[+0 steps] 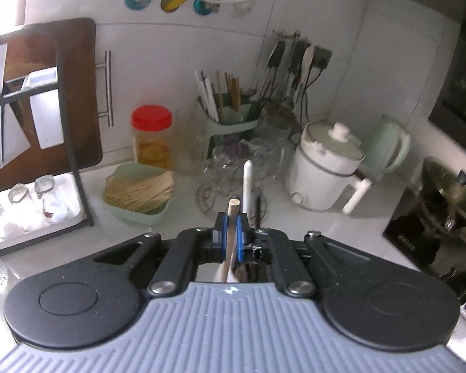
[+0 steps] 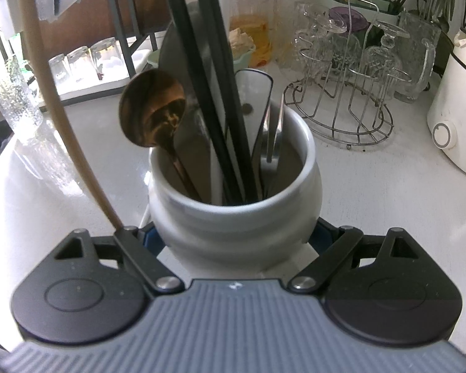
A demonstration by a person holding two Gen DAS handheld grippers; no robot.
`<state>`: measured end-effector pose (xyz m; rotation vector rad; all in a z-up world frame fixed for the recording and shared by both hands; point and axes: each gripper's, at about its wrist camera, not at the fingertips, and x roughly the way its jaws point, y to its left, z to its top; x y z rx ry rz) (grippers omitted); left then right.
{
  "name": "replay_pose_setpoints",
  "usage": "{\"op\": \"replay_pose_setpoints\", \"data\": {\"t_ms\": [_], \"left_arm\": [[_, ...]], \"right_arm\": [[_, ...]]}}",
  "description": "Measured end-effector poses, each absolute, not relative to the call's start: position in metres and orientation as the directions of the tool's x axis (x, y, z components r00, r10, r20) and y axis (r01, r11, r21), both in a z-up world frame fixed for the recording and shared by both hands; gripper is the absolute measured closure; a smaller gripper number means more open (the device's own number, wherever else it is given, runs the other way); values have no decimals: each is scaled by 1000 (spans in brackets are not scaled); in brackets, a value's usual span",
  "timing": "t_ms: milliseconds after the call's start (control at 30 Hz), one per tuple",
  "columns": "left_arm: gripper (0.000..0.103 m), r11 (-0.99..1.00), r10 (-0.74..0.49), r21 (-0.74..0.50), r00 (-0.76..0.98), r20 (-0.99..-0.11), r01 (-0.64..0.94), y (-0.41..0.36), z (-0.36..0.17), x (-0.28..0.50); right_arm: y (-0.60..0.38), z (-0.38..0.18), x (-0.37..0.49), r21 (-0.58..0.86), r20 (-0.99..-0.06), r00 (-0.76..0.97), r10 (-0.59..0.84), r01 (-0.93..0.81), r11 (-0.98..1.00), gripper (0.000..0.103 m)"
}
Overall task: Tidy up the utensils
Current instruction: 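Lift the wooden chopstick with the left tool over the white jar, then lower the wooden chopstick into the jar held by the right tool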
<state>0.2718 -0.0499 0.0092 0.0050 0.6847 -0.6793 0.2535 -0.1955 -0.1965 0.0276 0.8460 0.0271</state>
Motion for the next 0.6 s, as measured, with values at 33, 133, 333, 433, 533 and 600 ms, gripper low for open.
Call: {"op": "replay_pose_setpoints", "data": {"t_ms": [33,133,333,433,533,600], "left_arm": [[96,786,-579,-208,573,-580,583,-50,14,272],[96,779,-588,-194,587,-556,596,-51,30,270],[96,765,-609,-182,601,-518,618,-54,58,267],[96,756,-620,-176,604,-500,631,-57,70,266],[96,749,-631,-177,606,-484,639,-59,79,266],[96,747,-634,-169,611,-473,643,-62,82,266]], "right_arm": [[-195,-197,252,36,-747,664,36,-13,999,11],[-195,-197,251,37,-745,666,37,-14,999,11],[-195,-196,251,36,-745,666,37,-14,999,11],[-194,-196,251,37,-745,666,37,-14,999,11],[-194,-196,252,37,-745,667,36,-13,999,11],[-194,-196,252,37,-745,666,36,-13,999,11]]}}
